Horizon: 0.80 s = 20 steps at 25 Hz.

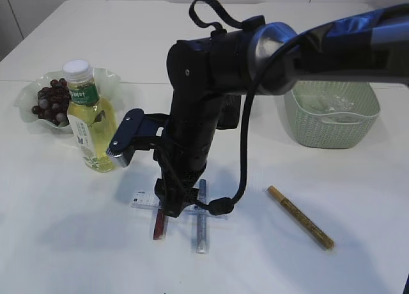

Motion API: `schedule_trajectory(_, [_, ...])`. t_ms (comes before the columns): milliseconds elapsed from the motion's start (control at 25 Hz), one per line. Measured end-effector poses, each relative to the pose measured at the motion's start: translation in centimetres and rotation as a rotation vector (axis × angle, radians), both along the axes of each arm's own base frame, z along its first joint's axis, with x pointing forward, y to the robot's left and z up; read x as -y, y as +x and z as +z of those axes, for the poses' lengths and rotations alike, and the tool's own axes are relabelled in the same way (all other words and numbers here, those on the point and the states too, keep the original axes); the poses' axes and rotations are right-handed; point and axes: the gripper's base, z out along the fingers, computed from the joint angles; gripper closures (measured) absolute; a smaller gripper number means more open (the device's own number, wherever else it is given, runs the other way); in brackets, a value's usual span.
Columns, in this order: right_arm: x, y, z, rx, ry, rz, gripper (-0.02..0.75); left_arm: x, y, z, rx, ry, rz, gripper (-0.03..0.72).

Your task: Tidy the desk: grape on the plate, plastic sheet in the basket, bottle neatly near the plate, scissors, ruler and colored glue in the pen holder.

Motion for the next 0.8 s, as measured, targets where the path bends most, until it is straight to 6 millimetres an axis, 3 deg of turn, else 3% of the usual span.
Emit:
schedule_trajectory(320, [-0.1, 0.3, -1.9, -0.016, -0.027, -0.015, 0.265, 0.0, 0.0, 0.0, 0.001, -0.001, 0.0, 0.309])
schedule_trajectory(800, [-0.1, 0.8, -2.6, 0.014, -0.041, -0.059, 0.265, 0.0, 0.0, 0.0, 0.005, -0.001, 0.001, 0.309])
